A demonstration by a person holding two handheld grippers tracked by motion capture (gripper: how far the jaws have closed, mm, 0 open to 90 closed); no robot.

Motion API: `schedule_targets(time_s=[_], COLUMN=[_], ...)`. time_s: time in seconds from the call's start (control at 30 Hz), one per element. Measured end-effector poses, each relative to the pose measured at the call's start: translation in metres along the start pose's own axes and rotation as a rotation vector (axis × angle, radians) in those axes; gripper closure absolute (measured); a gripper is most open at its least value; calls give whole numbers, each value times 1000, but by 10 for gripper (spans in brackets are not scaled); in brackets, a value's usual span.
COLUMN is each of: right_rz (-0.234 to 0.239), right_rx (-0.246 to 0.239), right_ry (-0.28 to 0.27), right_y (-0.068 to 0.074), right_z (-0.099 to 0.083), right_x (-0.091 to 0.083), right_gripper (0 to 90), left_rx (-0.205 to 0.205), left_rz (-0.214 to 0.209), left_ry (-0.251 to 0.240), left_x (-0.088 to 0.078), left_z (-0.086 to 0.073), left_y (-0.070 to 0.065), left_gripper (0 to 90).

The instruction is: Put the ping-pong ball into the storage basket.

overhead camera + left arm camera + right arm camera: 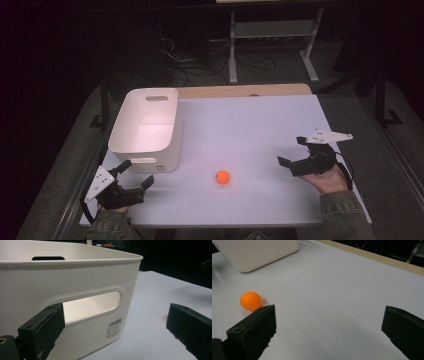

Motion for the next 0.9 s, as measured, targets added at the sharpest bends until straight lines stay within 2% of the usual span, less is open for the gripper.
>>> schedule_targets(time_s=[0.43, 0.9], right_rz=[16, 38], right_rx=[8, -16], right_ry=[12, 34], right_y=[0, 5], right_z=[1, 9], right_x=[1, 4], right_gripper=[0, 0], left_rx=[4, 6], left_rz=[-2, -3], left_ry=[-2, 0], left_x=[0, 0], left_z=[0, 0], left_y=[-1, -1], left_gripper=[14, 14])
Point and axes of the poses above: each handheld gripper's, and its own axes: x roughly forward along the jaws, z roughly out of its top, y roughly to its left, the point moved 6 cm from there along x, roughly forward along the jaws, and after that the axes turned 6 degrees about y, right-handed, at the moved point
